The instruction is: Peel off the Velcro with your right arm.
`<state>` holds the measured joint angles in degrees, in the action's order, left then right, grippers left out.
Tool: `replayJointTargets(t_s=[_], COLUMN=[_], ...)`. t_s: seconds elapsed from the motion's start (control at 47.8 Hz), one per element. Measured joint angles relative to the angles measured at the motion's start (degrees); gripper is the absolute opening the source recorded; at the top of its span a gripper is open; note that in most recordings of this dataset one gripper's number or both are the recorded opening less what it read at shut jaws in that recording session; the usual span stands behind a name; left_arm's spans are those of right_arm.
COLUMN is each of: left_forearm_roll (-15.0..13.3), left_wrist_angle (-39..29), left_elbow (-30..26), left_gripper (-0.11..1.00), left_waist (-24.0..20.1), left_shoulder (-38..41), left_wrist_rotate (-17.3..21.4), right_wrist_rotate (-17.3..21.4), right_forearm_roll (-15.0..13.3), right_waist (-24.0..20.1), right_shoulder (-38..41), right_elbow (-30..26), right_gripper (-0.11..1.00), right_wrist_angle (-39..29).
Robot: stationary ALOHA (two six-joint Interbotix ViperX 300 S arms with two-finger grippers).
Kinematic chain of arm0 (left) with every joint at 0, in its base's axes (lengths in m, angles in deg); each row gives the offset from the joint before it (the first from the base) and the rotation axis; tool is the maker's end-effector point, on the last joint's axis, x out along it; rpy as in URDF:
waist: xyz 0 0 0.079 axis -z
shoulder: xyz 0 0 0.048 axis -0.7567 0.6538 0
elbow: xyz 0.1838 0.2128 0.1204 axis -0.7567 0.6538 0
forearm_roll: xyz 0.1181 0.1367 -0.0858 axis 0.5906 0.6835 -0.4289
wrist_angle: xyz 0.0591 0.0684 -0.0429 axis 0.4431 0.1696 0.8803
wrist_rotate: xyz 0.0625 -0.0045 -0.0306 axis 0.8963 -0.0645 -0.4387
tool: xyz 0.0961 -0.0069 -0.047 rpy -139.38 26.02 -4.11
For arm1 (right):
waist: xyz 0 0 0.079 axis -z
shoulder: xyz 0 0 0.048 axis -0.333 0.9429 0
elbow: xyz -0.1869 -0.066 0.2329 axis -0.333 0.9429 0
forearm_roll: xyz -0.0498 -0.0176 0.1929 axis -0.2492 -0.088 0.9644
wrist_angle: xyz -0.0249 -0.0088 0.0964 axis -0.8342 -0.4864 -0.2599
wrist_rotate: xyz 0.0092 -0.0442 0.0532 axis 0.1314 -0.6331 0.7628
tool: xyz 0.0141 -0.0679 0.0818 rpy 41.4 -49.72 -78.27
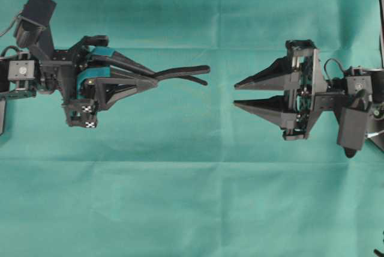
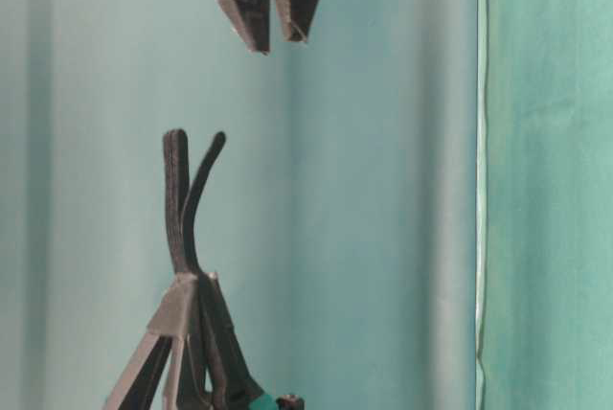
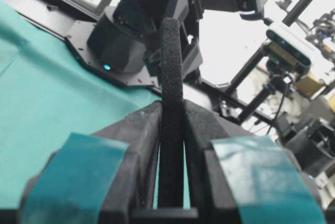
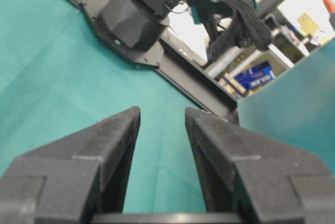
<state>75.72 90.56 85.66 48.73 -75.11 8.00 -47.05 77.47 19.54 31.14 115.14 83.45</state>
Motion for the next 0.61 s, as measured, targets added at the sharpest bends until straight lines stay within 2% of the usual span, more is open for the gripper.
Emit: replayJointTargets(t_s=[0.125, 0.251, 0.606], left_forearm_roll=[0.0, 0.0, -0.1], left_wrist_angle=[-1.1, -3.0, -10.7], left_elbow=[0.8, 0.9, 1.2], left_gripper=[0.12, 0.12, 0.12], left_waist=[0.0, 0.0, 0.3], left_shoulder=[-1.3, -2.3, -4.7], left_wrist_rotate=[1.6, 4.3, 13.6], right_wrist_rotate=[0.6, 3.3, 15.1], right_forearm_roll=[1.3, 2.5, 2.8], right_waist=[0.0, 0.0, 0.0], right_shoulder=[-1.1, -2.3, -3.9], right_elbow=[0.0, 0.0, 0.1], right_gripper=[0.11, 0.11, 0.11], right_wrist_angle=[-0.5, -1.9, -5.0])
